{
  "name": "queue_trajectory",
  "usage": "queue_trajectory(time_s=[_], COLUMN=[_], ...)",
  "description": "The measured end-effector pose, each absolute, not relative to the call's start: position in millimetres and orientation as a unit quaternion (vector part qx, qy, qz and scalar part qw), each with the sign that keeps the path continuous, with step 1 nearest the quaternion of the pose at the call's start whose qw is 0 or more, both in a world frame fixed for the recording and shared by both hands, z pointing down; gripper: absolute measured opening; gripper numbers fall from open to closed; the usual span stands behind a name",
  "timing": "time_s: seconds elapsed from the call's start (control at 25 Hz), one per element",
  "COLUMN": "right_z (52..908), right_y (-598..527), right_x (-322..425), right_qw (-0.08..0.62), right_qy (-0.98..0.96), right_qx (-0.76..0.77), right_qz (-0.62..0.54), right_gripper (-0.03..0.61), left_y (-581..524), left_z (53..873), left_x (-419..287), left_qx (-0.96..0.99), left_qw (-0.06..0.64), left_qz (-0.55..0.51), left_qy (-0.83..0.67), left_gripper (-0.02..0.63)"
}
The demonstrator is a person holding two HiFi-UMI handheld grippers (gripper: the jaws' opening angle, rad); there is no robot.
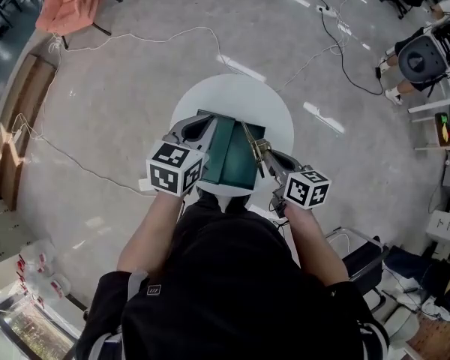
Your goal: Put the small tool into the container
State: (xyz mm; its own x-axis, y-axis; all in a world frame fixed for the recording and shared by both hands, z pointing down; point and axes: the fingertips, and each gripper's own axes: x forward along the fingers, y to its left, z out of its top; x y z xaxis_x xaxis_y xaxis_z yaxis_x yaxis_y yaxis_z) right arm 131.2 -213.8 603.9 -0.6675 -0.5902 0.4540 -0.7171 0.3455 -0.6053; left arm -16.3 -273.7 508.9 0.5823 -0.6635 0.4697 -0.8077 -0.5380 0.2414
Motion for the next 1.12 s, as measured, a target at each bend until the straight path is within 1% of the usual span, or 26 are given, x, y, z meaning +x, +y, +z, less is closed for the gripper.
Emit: queue_trajectory(time_s=[0.36,0.84,1.12], right_z=[667.1,732.3,754.9], right_y=[-213.3,-215.7,-230.4], right_x=[130.0,120.0,108.8], right_qw=[0.163,0.226,0.285], right_qy=[-0.792,-0.752,-0.733], right_qx=[0.407,0.415,0.432], right_qz=[0.424,0.459,0.442], right_gripper=[0.018,0.018,0.023], left_y=[-268.5,-261.0,-255.4], left_z=[547.7,569.2,574.8], left_x=[-22.3,-49.7,-55.6], left_qx=[0.856,0.84,0.838], left_qw=[0.261,0.285,0.296], left_qz=[0.179,0.195,0.193], left_qy=[-0.41,-0.419,-0.416], left_gripper=[0.005,0.005,0.005])
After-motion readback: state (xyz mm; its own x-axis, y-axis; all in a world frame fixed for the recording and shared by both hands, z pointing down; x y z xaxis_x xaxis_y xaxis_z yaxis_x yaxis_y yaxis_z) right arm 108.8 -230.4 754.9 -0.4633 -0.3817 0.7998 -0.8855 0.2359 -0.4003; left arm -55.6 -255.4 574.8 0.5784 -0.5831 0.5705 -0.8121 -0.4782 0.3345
